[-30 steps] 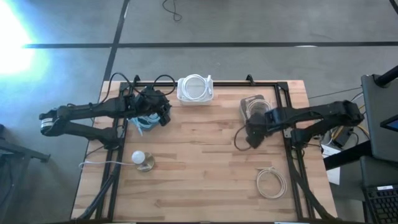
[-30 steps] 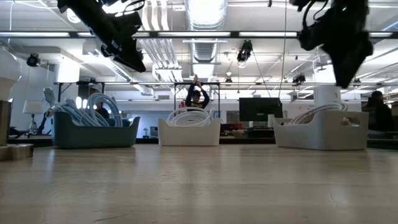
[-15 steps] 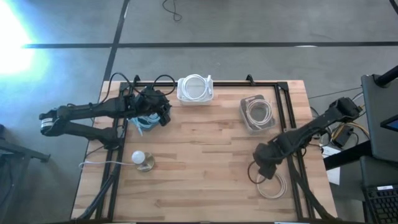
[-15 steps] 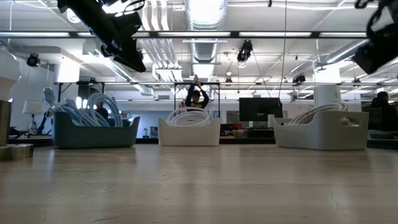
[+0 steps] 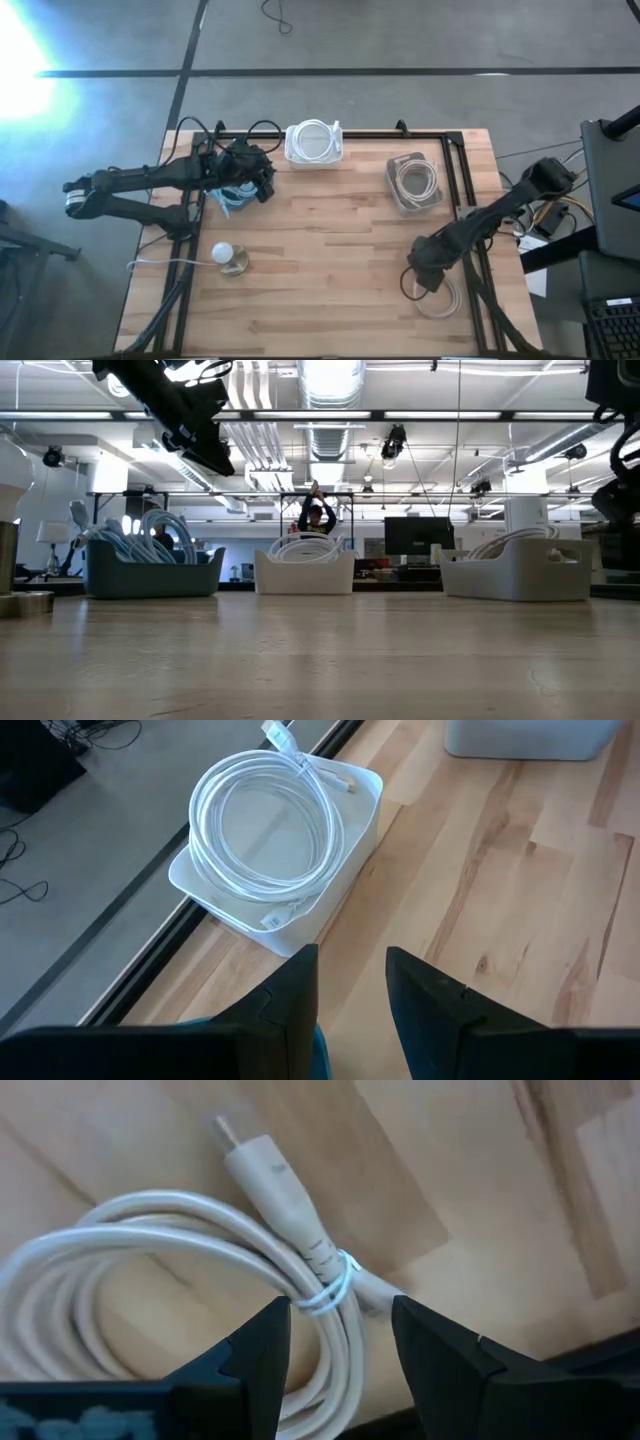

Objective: Sort HDMI cables
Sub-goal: Put the brown hdmi cable into the gray bin

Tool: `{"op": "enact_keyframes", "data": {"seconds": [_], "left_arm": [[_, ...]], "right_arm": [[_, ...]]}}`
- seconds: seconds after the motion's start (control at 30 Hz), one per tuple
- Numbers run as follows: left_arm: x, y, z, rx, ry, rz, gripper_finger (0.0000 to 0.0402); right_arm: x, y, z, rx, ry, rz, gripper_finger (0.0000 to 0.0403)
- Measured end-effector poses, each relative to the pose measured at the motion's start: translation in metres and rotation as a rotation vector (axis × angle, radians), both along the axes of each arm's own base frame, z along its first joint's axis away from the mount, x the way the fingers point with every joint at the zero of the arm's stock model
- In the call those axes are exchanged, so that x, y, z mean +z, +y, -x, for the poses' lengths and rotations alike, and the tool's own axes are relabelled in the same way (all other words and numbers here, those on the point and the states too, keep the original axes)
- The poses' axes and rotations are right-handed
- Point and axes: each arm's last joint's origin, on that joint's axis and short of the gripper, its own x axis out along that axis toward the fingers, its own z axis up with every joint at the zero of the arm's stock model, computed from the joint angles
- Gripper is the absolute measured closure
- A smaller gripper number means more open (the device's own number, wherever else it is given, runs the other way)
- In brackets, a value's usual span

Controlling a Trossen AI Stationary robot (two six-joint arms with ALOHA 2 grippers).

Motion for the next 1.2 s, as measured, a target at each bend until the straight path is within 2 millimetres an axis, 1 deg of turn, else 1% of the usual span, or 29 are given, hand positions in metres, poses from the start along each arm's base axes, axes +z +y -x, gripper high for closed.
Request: {"op": "enact_keyframes", "data": {"seconds": [0.13,0.37,0.47,0.6,0.67,0.73,0.83,0.9,0.97,1.07,1.2], "left_arm": [[0.000,0.000,0.000,0.000,0.000,0.000,0.0278],[0.000,0.000,0.000,0.000,0.000,0.000,0.0278],[0.000,0.000,0.000,0.000,0.000,0.000,0.0278],[0.000,0.000,0.000,0.000,0.000,0.000,0.0278],[0.000,0.000,0.000,0.000,-0.001,0.000,0.0278],[0.001,0.000,-0.001,0.000,-0.010,-0.003,0.0278],[0.001,0.000,-0.001,0.000,-0.017,-0.005,0.0278],[0.001,0.000,-0.001,0.000,-0.022,-0.006,0.0278],[0.002,0.001,-0.002,0.000,-0.031,-0.009,0.0278],[0.004,0.001,-0.003,0.000,-0.049,-0.014,0.0278],[0.005,0.001,-0.003,-0.002,-0.059,-0.020,0.0278]], "right_arm": [[-0.008,0.004,-0.001,0.060,0.047,0.001,0.0239],[-0.023,0.010,-0.003,0.146,0.139,-0.008,0.0265],[-0.027,0.011,-0.005,0.167,0.147,-0.008,0.0286],[-0.022,0.014,-0.010,0.202,0.115,-0.007,0.0325],[-0.016,0.017,-0.016,0.218,0.060,-0.016,0.0337],[-0.009,0.018,-0.020,0.222,0.025,-0.011,0.0338],[0.008,0.020,-0.029,0.229,-0.088,0.041,0.0338],[0.022,0.019,-0.037,0.243,-0.197,0.114,0.0337],[0.036,0.015,-0.044,0.261,-0.308,0.239,0.0332],[0.061,0.006,-0.054,0.267,-0.465,0.486,0.0329],[0.092,-0.010,-0.061,0.238,-0.579,0.876,0.0329]]}}
